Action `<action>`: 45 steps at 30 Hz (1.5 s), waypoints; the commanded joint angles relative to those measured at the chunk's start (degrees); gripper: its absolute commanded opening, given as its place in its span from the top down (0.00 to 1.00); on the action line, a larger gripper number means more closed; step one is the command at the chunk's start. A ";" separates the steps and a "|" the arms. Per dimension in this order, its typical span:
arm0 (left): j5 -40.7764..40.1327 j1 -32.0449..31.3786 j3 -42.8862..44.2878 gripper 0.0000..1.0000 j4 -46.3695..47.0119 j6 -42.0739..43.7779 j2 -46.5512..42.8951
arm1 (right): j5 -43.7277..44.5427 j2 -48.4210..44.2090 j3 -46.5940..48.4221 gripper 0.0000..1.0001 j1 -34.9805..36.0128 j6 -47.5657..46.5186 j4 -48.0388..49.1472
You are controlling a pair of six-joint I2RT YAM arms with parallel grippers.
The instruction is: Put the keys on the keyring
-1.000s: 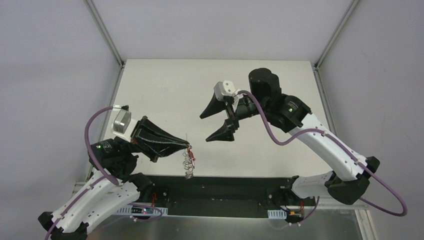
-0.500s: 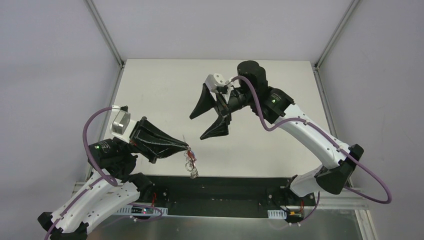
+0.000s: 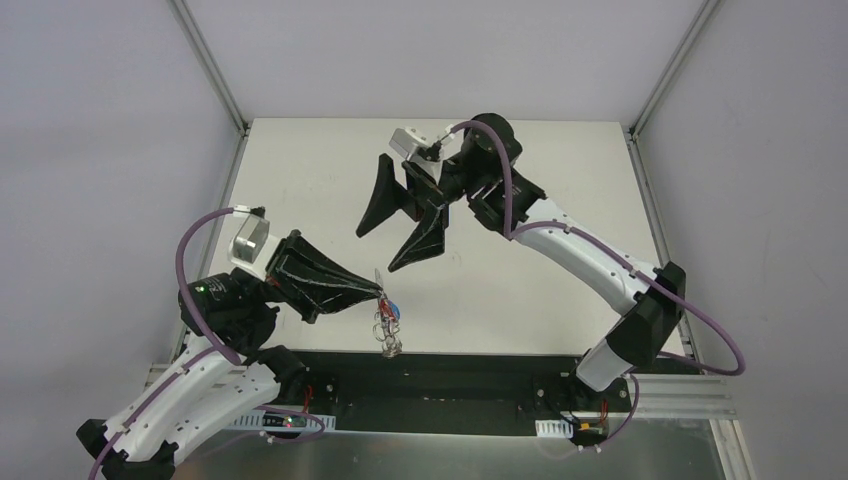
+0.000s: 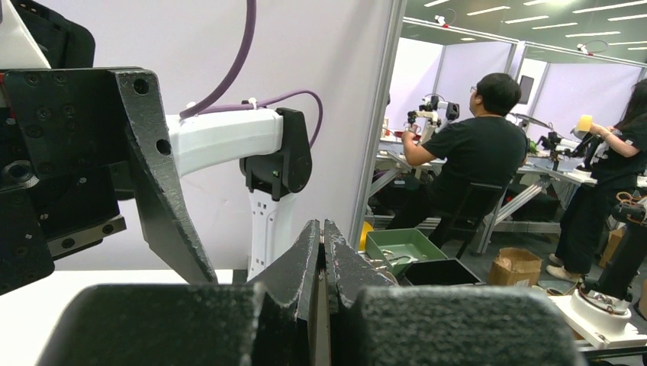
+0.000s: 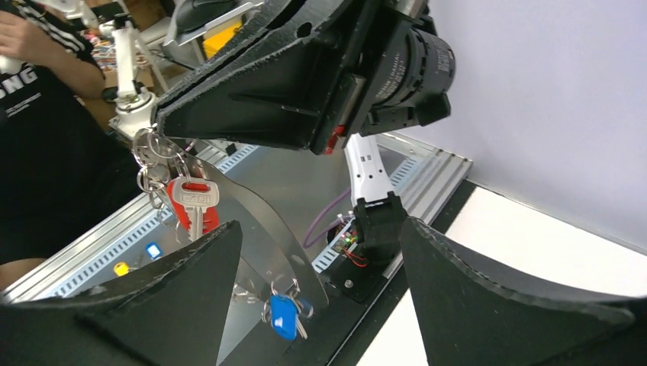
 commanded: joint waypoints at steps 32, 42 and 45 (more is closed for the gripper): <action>-0.23 0.02 2.62 1.00 4.07 0.22 -0.44 | -11.86 2.85 -5.96 1.00 6.14 58.92 66.46; -2.07 0.02 6.20 0.89 -14.62 11.11 -3.83 | -12.01 -0.48 -8.64 1.00 4.39 62.52 66.49; -3.63 0.04 7.89 0.75 -21.44 15.56 -5.00 | -12.02 -2.02 -10.39 1.00 3.22 62.91 66.50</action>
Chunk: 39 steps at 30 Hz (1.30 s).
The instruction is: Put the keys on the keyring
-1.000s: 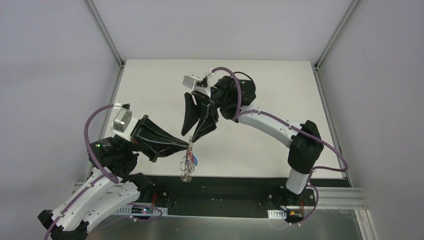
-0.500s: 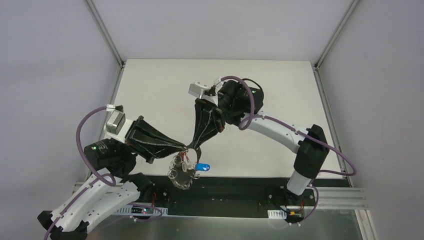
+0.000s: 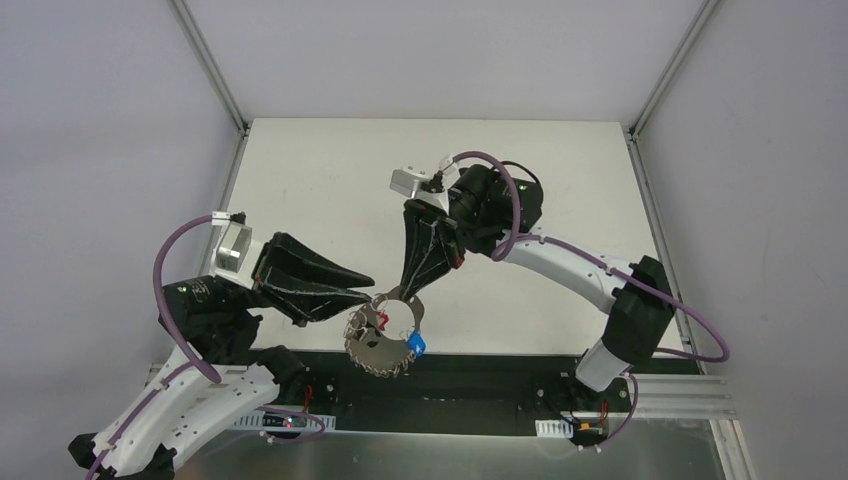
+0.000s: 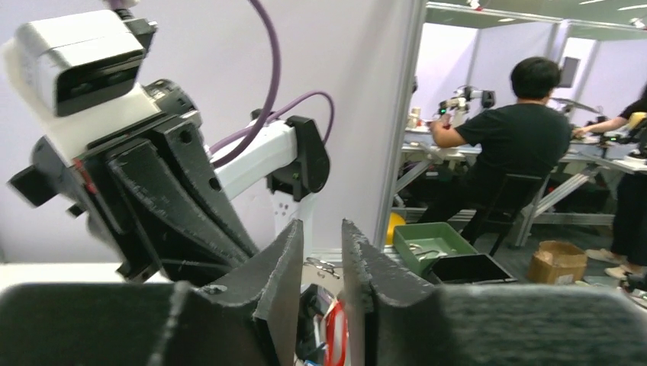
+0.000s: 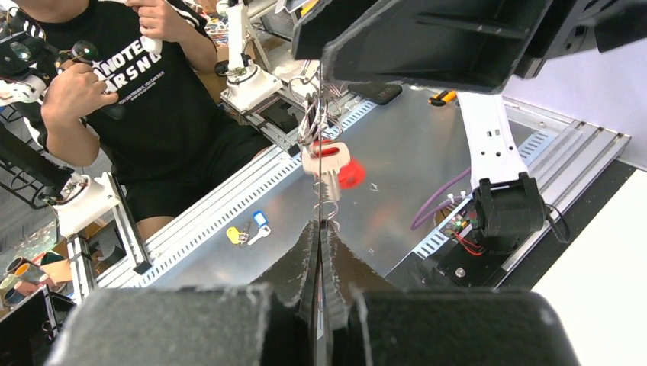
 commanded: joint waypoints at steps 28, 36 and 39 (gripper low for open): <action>-12.99 0.02 9.39 0.61 -31.29 20.83 -1.66 | 28.12 -28.44 -2.22 1.00 -15.33 -73.32 -92.79; -13.16 0.02 8.23 0.61 -31.07 21.72 -1.25 | 35.57 -29.44 -2.29 1.00 -15.31 -73.62 -95.66; -14.22 0.02 8.63 0.61 -33.11 22.33 -1.07 | 41.93 -30.20 -4.37 1.00 -15.28 -73.41 -94.49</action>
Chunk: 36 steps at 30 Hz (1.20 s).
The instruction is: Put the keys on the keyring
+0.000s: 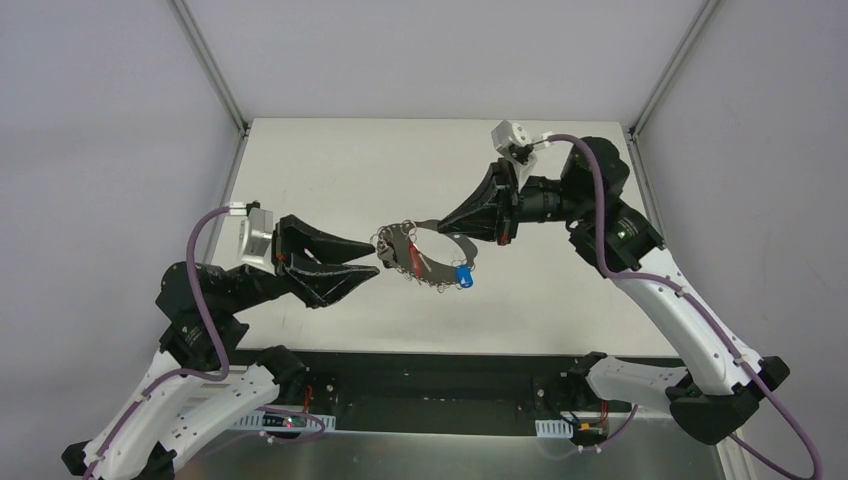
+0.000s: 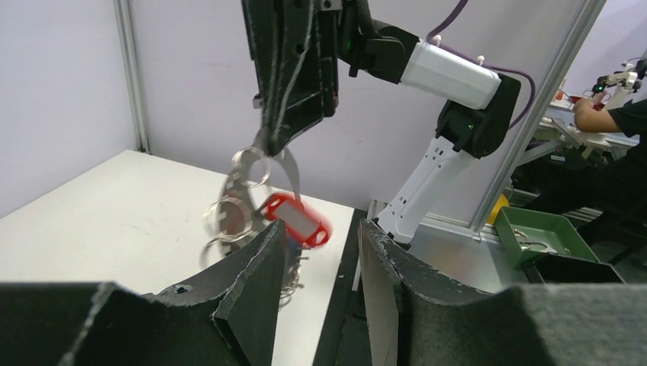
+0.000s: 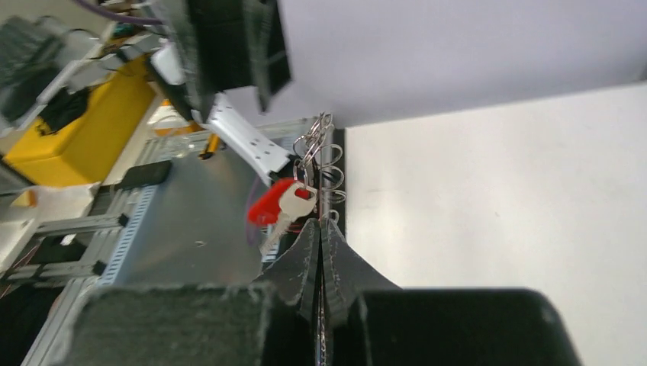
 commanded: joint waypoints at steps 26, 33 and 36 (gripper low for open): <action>-25.69 0.03 1.73 0.48 -24.56 9.83 -1.61 | 56.47 9.84 -7.58 1.00 -0.78 9.49 -3.71; -29.14 0.02 -0.25 0.37 -28.00 11.31 -0.70 | 56.32 18.13 -8.87 1.00 -2.57 19.36 2.41; -29.85 0.04 -1.09 0.25 -28.39 11.72 -0.65 | 56.03 21.62 -9.15 1.00 -2.92 23.10 4.65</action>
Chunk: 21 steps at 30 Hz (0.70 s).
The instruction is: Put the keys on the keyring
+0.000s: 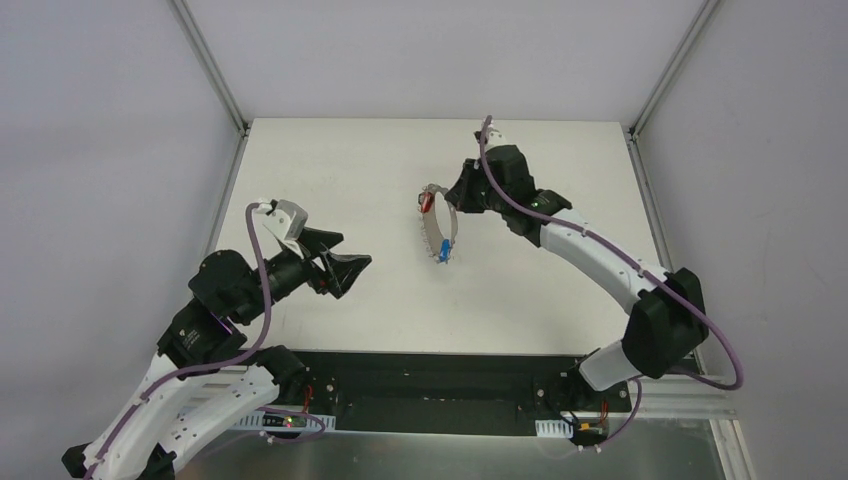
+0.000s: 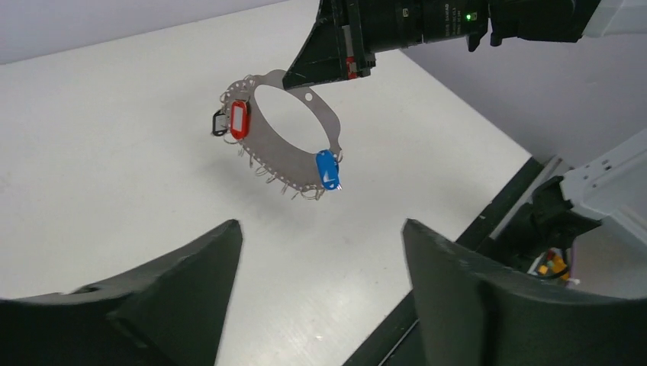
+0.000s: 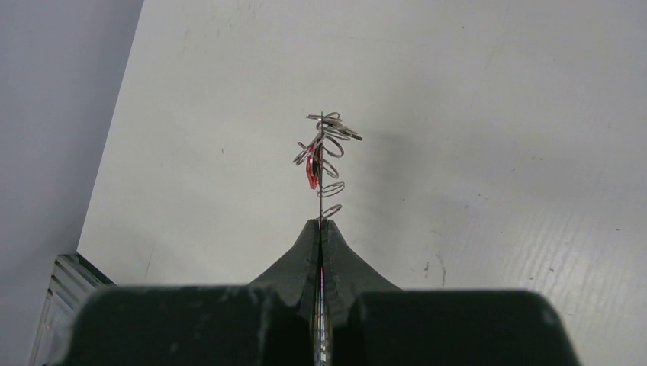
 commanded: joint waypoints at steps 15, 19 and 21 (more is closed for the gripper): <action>-12.01 0.07 -6.00 0.01 -0.86 3.00 -1.23 | 1.49 18.32 -4.99 0.93 -5.76 17.50 15.77; -15.59 0.02 -7.04 0.01 -0.86 3.32 -3.88 | 2.53 19.13 -6.58 0.69 -6.15 17.31 17.03; -15.87 0.02 -7.51 0.01 -0.86 4.40 -5.13 | 2.63 19.13 -6.79 0.47 -6.27 16.95 16.99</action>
